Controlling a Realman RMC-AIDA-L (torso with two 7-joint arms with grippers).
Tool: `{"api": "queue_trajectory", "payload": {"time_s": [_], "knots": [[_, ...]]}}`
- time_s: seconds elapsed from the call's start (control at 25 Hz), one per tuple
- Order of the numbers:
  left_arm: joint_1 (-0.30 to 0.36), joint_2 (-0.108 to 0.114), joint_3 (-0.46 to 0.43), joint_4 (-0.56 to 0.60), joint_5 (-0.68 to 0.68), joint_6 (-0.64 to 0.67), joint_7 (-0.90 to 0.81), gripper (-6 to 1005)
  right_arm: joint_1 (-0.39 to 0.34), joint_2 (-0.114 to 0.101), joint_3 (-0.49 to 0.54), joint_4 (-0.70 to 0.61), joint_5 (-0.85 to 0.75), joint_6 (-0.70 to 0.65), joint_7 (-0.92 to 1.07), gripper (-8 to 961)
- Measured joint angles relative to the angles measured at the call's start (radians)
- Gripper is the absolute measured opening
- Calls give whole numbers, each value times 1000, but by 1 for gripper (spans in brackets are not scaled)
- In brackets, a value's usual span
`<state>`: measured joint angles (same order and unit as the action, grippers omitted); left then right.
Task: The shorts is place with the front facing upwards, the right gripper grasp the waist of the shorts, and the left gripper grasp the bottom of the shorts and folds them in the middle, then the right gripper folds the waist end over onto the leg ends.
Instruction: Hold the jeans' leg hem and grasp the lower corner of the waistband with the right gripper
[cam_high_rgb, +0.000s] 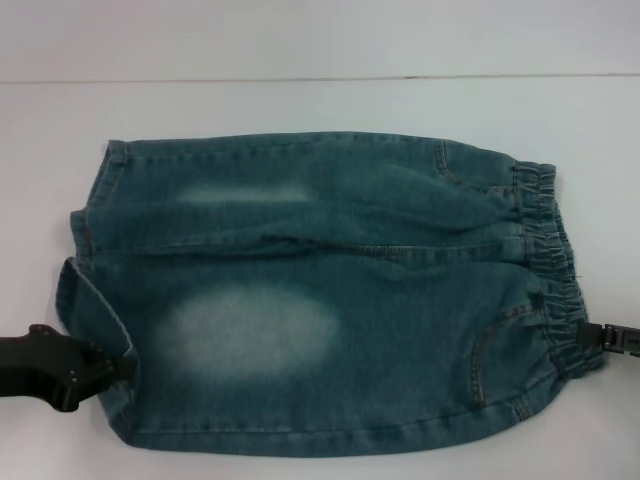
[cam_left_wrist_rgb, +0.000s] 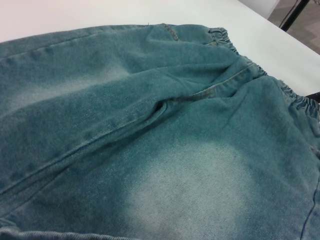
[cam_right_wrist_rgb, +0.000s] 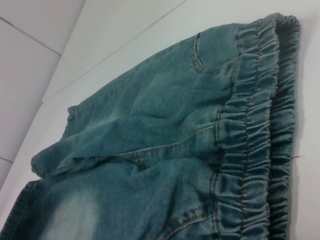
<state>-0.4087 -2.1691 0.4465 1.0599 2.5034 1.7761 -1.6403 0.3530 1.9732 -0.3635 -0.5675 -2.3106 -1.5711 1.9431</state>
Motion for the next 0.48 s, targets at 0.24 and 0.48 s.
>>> {"api": "queue_trajectory", "payload": {"time_s": [0.24,0.48], "knots": [[-3,0,0,0,0,3,0,37,7,1,-9,4,-1,-3,0,912],[-3,0,0,0,-1,5,0,36,14,1,-17,9,-1,-8,2,912]]}}
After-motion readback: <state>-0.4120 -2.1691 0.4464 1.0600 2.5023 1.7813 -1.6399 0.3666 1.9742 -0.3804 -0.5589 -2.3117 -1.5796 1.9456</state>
